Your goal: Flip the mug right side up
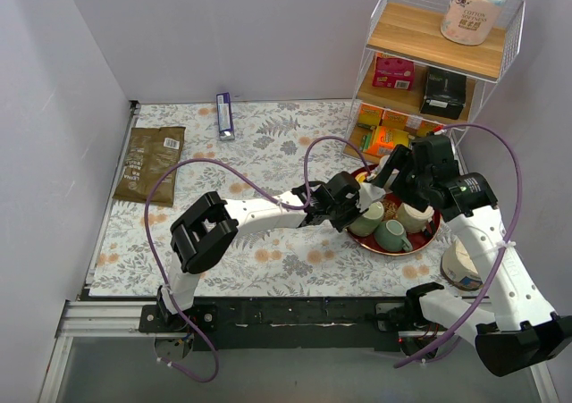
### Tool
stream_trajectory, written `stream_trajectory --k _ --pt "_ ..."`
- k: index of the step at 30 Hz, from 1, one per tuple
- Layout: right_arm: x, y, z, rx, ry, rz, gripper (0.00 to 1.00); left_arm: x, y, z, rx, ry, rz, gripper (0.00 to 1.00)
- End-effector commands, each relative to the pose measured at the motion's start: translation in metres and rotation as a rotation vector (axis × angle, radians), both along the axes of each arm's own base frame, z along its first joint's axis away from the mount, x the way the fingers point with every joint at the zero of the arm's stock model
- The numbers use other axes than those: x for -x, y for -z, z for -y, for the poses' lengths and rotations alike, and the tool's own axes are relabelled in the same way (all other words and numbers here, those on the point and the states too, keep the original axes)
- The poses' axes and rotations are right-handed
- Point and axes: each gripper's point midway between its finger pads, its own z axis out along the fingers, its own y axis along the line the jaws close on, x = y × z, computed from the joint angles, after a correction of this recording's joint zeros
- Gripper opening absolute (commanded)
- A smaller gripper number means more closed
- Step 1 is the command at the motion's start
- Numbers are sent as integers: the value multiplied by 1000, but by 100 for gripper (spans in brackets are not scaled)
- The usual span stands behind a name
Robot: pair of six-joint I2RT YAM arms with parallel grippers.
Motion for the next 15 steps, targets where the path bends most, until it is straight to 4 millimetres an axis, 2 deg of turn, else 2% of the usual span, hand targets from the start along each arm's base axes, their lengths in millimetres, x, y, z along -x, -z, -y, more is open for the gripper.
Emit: stream_trajectory --k 1,9,10,12,15 --pt "-7 -5 -3 -16 -17 32 89 -5 -39 21 98 11 39 0" --pt "-13 -18 -14 -67 -46 71 89 -3 -79 10 198 -120 1 0" --pt "-14 -21 -15 -76 -47 81 89 -1 -91 8 224 -128 0 0" --pt "-15 -25 -19 -94 -61 95 89 -8 -96 -1 238 -213 -3 0" --pt "-19 -30 -23 -112 -69 119 88 -14 -117 -12 305 -294 -58 0"
